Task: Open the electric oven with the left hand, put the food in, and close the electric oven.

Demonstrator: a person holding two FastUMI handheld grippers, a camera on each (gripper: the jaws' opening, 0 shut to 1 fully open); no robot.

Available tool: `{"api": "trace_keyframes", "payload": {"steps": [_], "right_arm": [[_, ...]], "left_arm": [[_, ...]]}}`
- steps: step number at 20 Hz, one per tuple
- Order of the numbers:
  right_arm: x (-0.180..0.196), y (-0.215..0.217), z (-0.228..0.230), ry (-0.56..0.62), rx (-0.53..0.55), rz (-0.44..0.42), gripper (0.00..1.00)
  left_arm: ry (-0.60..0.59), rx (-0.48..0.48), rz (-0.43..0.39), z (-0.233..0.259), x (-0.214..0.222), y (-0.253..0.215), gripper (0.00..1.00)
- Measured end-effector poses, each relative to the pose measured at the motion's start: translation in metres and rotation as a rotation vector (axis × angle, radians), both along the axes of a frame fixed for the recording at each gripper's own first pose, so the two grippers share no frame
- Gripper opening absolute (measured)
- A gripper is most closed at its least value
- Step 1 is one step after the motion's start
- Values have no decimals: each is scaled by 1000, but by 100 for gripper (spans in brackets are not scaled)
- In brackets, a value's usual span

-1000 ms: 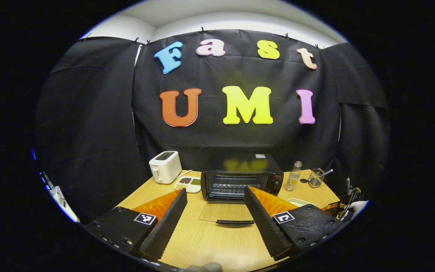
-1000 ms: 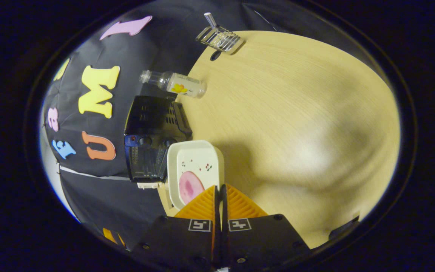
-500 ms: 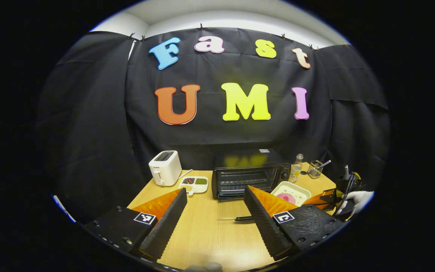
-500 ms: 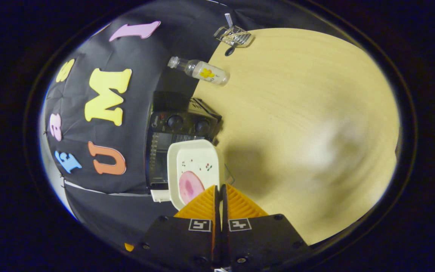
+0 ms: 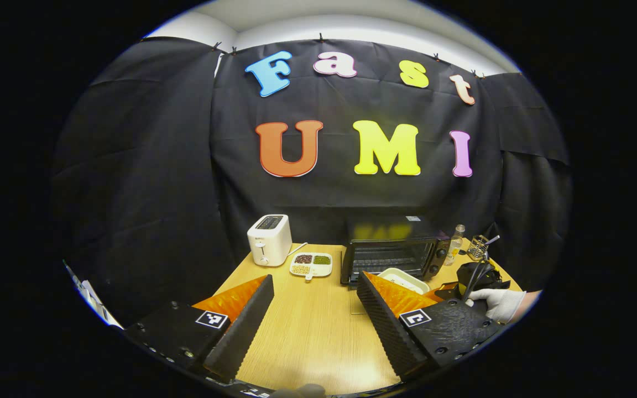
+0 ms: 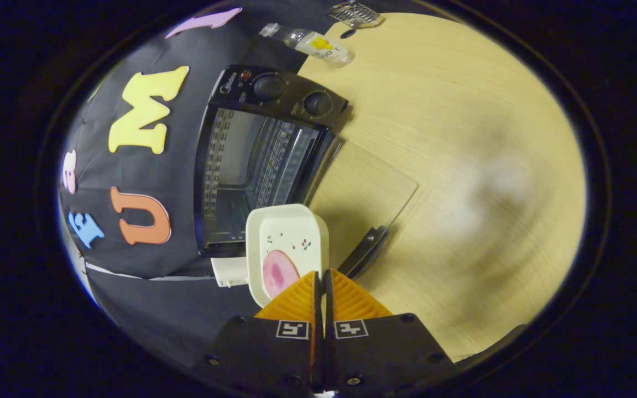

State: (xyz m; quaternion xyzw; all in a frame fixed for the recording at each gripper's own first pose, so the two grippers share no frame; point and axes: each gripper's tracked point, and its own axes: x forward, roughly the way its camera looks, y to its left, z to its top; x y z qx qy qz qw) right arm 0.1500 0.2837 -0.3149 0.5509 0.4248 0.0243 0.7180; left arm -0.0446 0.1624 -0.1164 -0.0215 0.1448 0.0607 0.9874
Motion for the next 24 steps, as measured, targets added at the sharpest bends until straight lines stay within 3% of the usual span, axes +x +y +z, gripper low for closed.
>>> {"api": "trace_keyframes", "payload": {"steps": [8,17,19,21,22,23,24], "right_arm": [[72,-2,-2,-2,-7,-62,4],[165,-18,19,-219,13,-148,5],[173,-13,30,-271,82,-153,9],[177,-17,30,-279,83,-170,23],[175,-21,27,-280,60,-179,40],[174,-24,27,-282,45,-174,34],[171,-26,29,-282,38,-171,40]], "left_arm": [[6,-3,100,-1,-13,24,96],[47,-11,206,-13,-20,31,96],[58,0,211,-16,-22,30,96],[60,7,210,-16,-23,29,97],[58,6,209,-16,-21,29,97],[55,3,205,-14,-21,29,97],[50,1,201,-13,-20,28,97]]}}
